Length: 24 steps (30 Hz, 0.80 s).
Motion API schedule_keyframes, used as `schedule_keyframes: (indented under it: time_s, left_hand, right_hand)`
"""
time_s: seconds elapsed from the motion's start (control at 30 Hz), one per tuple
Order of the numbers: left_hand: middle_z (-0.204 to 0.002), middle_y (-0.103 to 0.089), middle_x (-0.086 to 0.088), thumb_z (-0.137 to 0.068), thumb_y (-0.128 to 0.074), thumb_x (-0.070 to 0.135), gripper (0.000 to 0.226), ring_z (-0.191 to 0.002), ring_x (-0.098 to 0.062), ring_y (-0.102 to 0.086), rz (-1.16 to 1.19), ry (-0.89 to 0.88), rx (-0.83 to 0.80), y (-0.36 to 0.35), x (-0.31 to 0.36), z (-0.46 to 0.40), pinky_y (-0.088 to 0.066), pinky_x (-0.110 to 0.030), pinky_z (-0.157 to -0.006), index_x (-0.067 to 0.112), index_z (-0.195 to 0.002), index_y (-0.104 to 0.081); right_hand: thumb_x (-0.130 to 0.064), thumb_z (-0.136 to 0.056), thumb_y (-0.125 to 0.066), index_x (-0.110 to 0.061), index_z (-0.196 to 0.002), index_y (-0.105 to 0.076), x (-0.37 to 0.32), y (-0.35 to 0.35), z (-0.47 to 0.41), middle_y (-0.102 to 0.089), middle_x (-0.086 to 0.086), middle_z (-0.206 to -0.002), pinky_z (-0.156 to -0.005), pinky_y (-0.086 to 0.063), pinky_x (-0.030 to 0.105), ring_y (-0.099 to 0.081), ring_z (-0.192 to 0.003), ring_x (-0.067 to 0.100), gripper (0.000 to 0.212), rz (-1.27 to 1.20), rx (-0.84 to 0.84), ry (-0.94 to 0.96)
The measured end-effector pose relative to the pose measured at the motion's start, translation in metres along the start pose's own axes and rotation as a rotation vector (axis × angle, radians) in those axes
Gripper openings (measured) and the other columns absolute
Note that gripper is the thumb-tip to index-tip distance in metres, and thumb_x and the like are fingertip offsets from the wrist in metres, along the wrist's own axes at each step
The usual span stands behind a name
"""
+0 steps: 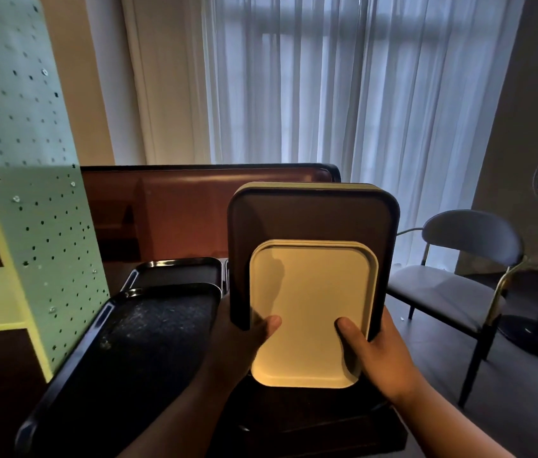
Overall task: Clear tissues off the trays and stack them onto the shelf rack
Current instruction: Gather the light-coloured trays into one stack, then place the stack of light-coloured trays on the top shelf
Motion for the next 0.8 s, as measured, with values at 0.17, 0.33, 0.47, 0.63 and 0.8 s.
schedule_keyframes:
  time_s: [0.17, 0.33, 0.47, 0.63, 0.8]
  left_hand:
    - [-0.105, -0.076, -0.005, -0.079, -0.077, 0.040, 0.051, -0.098, -0.025, -0.074, -0.087, 0.046, -0.094, 0.000, 0.033, -0.022, -0.061, -0.051, -0.084, 0.018, -0.122, -0.062]
    - [-0.091, -0.077, 0.004, -0.070, -0.084, 0.052, 0.055, -0.081, -0.007, -0.075, -0.157, 0.125, 0.011, 0.019, 0.103, -0.057, -0.059, -0.023, -0.069, 0.017, -0.109, -0.067]
    - [-0.098, -0.079, -0.005, -0.084, -0.078, 0.037, 0.036, -0.072, -0.009, -0.076, -0.148, 0.159, -0.124, 0.041, 0.189, -0.077, -0.057, -0.019, -0.057, 0.012, -0.110, -0.073]
    - [-0.087, -0.079, -0.011, -0.083, -0.079, 0.025, 0.031, -0.070, -0.021, -0.074, -0.217, 0.239, -0.114, 0.090, 0.285, -0.077, -0.061, -0.027, -0.061, 0.007, -0.106, -0.071]
    - [-0.090, -0.075, -0.012, -0.084, -0.076, 0.033, 0.033, -0.083, -0.028, -0.071, -0.191, 0.300, -0.070, 0.137, 0.359, -0.071, -0.056, -0.041, -0.087, 0.006, -0.102, -0.070]
  right_hand:
    - [-0.053, -0.088, -0.065, -0.031, -0.126, -0.058, -0.028, 0.004, -0.013, -0.071, -0.017, -0.111, -0.078, -0.049, 0.015, -0.064, -0.094, -0.013, 0.044, 0.036, 0.055, 0.002]
    - [-0.077, -0.073, -0.061, -0.026, -0.125, -0.062, -0.090, 0.008, -0.038, -0.074, -0.007, -0.109, -0.094, -0.056, 0.044, -0.071, -0.098, 0.013, 0.072, -0.039, 0.078, -0.063]
    - [-0.066, -0.076, -0.072, -0.012, -0.120, -0.064, -0.164, 0.017, -0.056, -0.074, 0.008, -0.106, -0.089, -0.056, 0.042, -0.071, -0.095, 0.028, 0.071, -0.249, 0.023, -0.205]
    - [-0.035, -0.093, -0.064, -0.013, -0.101, -0.072, -0.277, 0.021, -0.062, -0.077, 0.009, -0.078, -0.061, -0.059, 0.032, -0.074, -0.063, 0.024, 0.025, -0.505, -0.195, -0.169]
    - [-0.026, -0.086, -0.057, -0.013, -0.083, -0.067, -0.365, 0.010, -0.054, -0.070, 0.009, -0.076, -0.066, -0.058, 0.034, -0.070, -0.068, 0.028, 0.017, -0.525, -0.267, -0.120]
Point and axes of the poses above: each hand's wrist, its own z-axis away from the middle knuckle, its own y-axis out of the back of the hand, x = y × z, the point moved 3 cm from there along -z, towards the middle knuckle
